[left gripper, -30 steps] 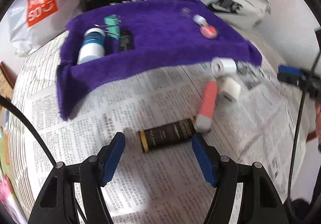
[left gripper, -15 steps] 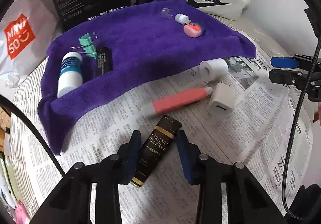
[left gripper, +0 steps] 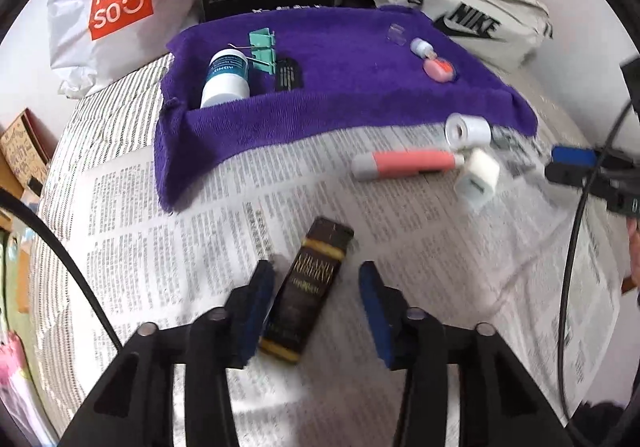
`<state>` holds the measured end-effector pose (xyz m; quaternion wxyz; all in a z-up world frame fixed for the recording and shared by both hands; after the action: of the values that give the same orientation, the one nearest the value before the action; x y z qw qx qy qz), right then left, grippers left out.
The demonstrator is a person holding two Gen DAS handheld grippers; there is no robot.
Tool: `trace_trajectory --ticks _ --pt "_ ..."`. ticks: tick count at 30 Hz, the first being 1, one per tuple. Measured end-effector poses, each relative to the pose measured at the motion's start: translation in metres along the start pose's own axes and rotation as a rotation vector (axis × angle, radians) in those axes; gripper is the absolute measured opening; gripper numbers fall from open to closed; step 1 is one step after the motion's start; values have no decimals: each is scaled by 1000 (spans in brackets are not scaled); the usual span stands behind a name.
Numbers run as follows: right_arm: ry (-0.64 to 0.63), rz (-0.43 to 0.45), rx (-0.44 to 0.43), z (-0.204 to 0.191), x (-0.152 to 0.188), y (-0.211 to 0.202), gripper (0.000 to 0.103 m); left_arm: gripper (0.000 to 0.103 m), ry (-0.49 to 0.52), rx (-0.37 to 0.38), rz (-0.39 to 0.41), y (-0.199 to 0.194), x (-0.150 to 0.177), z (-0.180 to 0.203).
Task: Organize rigid objects
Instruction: 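Grasp the white tape roll with the right tool while the left tool lifts the bottle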
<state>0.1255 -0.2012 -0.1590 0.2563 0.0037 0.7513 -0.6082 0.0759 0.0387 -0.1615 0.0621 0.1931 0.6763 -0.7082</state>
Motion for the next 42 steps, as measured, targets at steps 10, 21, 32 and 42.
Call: trace_trajectory --ticks 10,21,32,42 --pt "1 -7 -1 -4 2 3 61 23 -22 28 -1 1 -7 -3" --pt "-3 -10 -15 -7 2 6 61 25 -85 -14 8 9 -21 -2" --pt "28 46 -57 -21 -27 12 61 23 -97 6 11 9 -23 -7" --pt "69 -5 2 -41 -60 48 60 23 -104 32 28 8 -21 -10"
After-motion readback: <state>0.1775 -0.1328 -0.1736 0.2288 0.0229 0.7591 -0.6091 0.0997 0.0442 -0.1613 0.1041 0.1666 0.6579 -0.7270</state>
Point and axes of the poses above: each gripper's, at about its wrist camera, not at the fingertips, and y roughly the way its jaws point, z to its right, x to its underside, the point moved 5 cm from there along y, roughly the way its jaws point, and after that the axes turned 8 degrees about -z, right-handed, at the moved point
